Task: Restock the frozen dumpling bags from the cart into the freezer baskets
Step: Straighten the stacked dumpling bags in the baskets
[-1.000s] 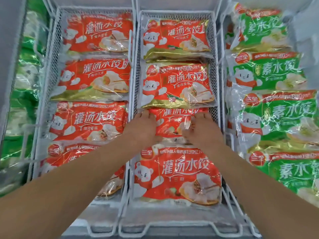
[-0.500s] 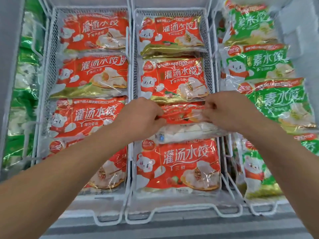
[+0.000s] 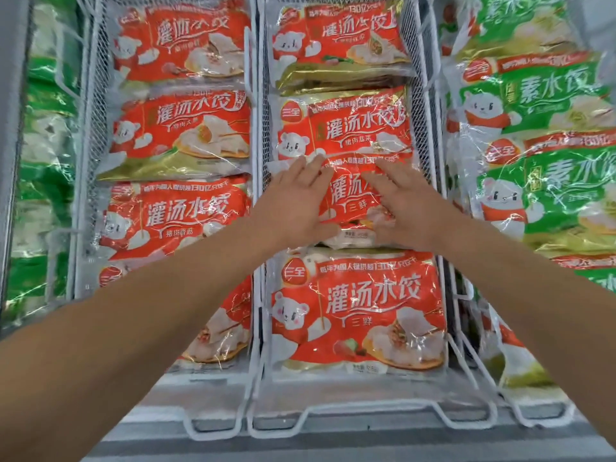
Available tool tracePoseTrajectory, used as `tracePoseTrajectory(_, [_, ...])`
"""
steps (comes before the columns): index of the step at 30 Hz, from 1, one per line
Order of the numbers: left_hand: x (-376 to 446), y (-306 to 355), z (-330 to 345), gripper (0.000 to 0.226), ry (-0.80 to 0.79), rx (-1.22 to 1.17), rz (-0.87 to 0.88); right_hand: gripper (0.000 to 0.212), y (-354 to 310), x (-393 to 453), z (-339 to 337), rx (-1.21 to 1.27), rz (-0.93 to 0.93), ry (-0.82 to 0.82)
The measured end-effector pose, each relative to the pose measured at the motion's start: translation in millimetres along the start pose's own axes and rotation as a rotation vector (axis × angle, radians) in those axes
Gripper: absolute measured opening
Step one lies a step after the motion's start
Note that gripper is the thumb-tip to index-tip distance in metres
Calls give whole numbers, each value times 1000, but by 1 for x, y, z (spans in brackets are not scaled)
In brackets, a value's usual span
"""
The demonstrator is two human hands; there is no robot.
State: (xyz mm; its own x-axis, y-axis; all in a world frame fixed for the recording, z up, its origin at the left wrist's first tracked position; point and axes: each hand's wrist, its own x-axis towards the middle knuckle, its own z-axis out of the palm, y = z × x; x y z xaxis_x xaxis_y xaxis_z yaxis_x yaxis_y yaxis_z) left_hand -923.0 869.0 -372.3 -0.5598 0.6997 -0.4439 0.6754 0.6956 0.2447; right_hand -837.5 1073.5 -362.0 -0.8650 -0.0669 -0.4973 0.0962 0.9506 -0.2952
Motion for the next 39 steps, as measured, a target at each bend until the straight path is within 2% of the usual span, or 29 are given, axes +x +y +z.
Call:
tracePoseTrajectory(2, [4, -1, 14, 121, -100, 66, -26, 107, 2, 0, 9, -34, 41, -71])
tracePoseTrajectory(6, [3, 0, 21, 124, -193, 70, -8, 104, 8, -7, 15, -46, 29, -127])
tracePoseTrajectory(10, [15, -9, 11, 113, -92, -31, 8, 106, 17, 10, 3, -46, -46, -54])
tracePoseTrajectory(14, [23, -17, 23, 140, -137, 91, -4, 132, 22, 20, 10, -112, -20, -168])
tracePoseTrajectory(17, [25, -20, 26, 149, -170, 108, -9, 138, 21, 18, 10, -142, -9, -174])
tracePoseTrajectory(21, [25, -19, 13, 147, -206, 49, -14, 132, 19, 14, 4, -145, -8, -151])
tracePoseTrajectory(23, [25, -13, 6, 134, -130, -9, 44, 119, 20, 14, 1, -113, -62, -98])
tracePoseTrajectory(25, [24, -10, 8, 123, -87, 50, 124, 110, 20, 13, 0, -121, -74, -89])
tracePoseTrajectory(29, [22, -23, 25, 143, -146, 151, 25, 106, 17, 9, 0, -190, 6, -140])
tracePoseTrajectory(32, [23, -23, 23, 145, -144, 186, 34, 110, 14, 8, -1, -167, 17, -134])
tracePoseTrajectory(34, [19, -17, 16, 142, -156, 129, 7, 107, 13, -3, -3, -89, 47, -53])
tracePoseTrajectory(35, [16, -14, 11, 137, -125, 61, -16, 98, 13, -12, -4, -23, 54, 31])
tracePoseTrajectory(37, [-8, 0, -2, 114, 28, -92, 1, 75, 1, -42, -2, 85, 20, 185])
tracePoseTrajectory(39, [-47, 17, -7, 86, 113, -176, 123, 72, -14, -77, 12, 62, -114, 130])
